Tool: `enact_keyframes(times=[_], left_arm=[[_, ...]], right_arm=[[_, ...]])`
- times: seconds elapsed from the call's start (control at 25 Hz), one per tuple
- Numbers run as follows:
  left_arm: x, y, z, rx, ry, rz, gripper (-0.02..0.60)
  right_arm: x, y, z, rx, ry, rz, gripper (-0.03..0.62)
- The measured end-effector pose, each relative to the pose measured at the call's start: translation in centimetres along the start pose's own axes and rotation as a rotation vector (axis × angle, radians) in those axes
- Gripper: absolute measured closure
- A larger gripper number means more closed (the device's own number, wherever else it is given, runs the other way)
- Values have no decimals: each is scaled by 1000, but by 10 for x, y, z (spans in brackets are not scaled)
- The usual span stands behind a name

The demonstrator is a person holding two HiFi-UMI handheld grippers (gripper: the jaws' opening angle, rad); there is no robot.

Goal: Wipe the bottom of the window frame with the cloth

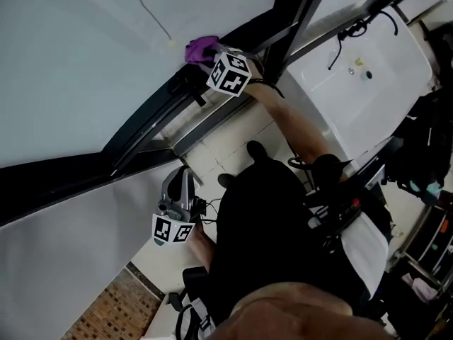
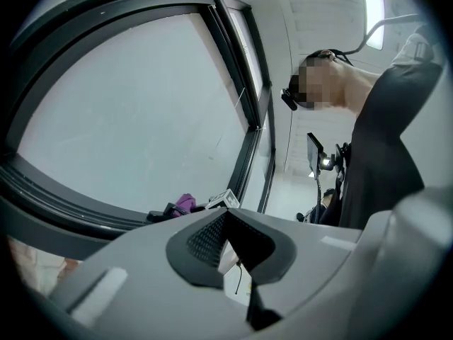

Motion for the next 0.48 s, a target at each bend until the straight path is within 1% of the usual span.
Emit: enact_keyframes(times=[0.08,0.16,0.32,0.48], left_arm=[[1,2,0,-5,4,-1,580],[2,5,1,-6,7,-7,580],[2,10,-1,-14,6,-14,580],[4,15,-2,-22,5,-21,580]], right_arm=[[5,-5,-5,-7,-18,-3,533],[18,-12,-17,-35,-32,-33,533],[59,-33,-52,-106,-15,-125,533],[113,-58,-93,-201,4,-246,533]])
Point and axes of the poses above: the fingertips, and each gripper's own axes: y forward along the fingers, x to its right, z out of its top, the point moved 4 cm from there along -y, backward along the fingers, and after that the axes turned 3 degrees about z, right-handed, at the moved point
